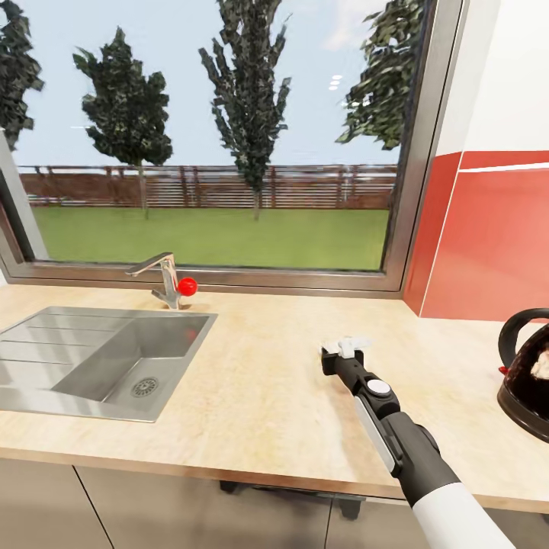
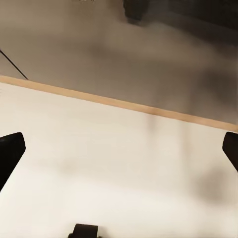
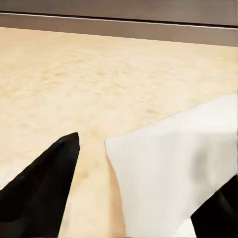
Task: Set up a coffee station on the kitchen countertop: keep the coffee maker on the countertop, move the bottle of coffee from the kitchen shelf to the counter next to the coffee maker, place a paper coffee filter on top of the coffee maker, put the saucer next to the coffee maker with the coffee cup on the saucer, and place the electric kettle next to the coffee maker.
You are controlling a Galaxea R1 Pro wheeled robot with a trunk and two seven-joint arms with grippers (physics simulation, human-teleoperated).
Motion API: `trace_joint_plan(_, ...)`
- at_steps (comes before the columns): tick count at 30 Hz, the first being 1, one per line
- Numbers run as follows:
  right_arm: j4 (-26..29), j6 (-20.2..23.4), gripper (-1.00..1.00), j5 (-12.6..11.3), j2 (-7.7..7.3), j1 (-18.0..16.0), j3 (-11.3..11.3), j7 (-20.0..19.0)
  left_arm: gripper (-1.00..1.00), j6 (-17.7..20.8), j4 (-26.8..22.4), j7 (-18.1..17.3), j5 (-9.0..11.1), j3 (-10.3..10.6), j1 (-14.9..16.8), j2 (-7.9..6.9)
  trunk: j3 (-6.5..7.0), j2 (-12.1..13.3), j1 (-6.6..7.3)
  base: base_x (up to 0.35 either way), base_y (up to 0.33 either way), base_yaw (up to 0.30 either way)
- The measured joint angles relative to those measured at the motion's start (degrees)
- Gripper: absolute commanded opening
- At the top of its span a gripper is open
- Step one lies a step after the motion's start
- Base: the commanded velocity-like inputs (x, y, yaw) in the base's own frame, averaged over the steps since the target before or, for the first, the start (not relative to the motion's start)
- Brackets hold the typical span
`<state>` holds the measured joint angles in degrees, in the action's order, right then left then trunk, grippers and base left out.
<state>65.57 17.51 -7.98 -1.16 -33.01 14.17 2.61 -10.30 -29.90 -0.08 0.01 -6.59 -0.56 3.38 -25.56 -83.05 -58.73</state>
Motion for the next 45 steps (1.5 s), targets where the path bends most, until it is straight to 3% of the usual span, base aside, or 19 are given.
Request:
trace_joint_plan(35,0.1,0.0,-1.00,0.0,0.00,0.0,-0.1,0.0,1.00,0.0,0.0,0.0,0.1,0.0,0.0,0.00,0.00,0.0,0.00,0.000,0.000,0.000)
trace_joint_plan(42,0.2,0.0,-1.00,0.0,0.00,0.0,-0.1,0.0,1.00,0.0,0.0,0.0,0.1,0.0,0.0,0.00,1.25,2.8,1.53,0.000,0.000,0.000)
trace_joint_plan(45,0.2,0.0,-1.00,0.0,0.00,0.0,0.0,0.0,1.00,0.0,0.0,0.0,0.1,0.0,0.0,0.00,1.26,2.8,1.54,0.000,0.000,0.000)
